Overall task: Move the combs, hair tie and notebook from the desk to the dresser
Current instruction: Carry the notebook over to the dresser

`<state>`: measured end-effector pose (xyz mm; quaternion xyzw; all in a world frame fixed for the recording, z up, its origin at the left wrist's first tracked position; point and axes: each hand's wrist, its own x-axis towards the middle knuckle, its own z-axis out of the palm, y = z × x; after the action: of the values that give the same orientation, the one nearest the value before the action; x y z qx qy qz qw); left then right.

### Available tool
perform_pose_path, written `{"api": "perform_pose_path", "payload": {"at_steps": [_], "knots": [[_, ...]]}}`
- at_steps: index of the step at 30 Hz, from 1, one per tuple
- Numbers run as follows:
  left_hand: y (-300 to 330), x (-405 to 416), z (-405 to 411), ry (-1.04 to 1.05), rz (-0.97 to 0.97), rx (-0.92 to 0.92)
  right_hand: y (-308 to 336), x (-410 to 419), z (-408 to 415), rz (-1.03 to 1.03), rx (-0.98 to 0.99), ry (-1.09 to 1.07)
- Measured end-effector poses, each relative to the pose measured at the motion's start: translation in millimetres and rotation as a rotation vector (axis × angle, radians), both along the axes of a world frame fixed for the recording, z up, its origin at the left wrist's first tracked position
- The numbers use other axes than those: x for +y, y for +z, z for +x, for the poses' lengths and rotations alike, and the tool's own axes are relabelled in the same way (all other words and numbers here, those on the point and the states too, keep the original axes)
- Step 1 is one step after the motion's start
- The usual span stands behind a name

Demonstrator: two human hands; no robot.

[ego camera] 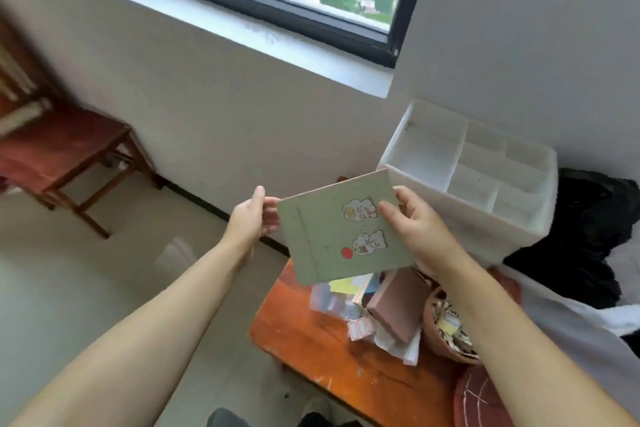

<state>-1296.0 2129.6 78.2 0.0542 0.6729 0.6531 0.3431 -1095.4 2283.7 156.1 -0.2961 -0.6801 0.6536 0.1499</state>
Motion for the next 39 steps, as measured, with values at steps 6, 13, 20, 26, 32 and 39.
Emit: {"api": "perform_pose_path", "payload": {"at_steps": [6,13,20,26,32,39], "knots": [[-21.3,-179.6,8.3,0.311,0.307,-0.411,-44.0,-143.8,-114.7,-0.411,-0.001,0.119],[-19.7,-387.6,43.9,0.695,0.429,-0.332,-73.6,-348.1,-158.9,-0.582,-0.245,0.681],[-10.5,-639.9,99.9,0.842,0.152,-0.228,-67.3,-567.9,-209.9,-0.327,-0.407,1.194],[4.4,-806.1,170.4,1.129,0.086,-0.225,-65.1,-767.8,-212.5,-0.179,-0.488,1.552],[-0.1,-936.4,240.4,1.462,0.188,-0.214,-74.0,-954.9,-207.9,-0.12,-0.592,1.811],[-10.3,-1101.7,280.7,1.731,0.239,-0.177,-77.7,-1190.1,-198.5,-0.009,-0.678,2.08]]}}
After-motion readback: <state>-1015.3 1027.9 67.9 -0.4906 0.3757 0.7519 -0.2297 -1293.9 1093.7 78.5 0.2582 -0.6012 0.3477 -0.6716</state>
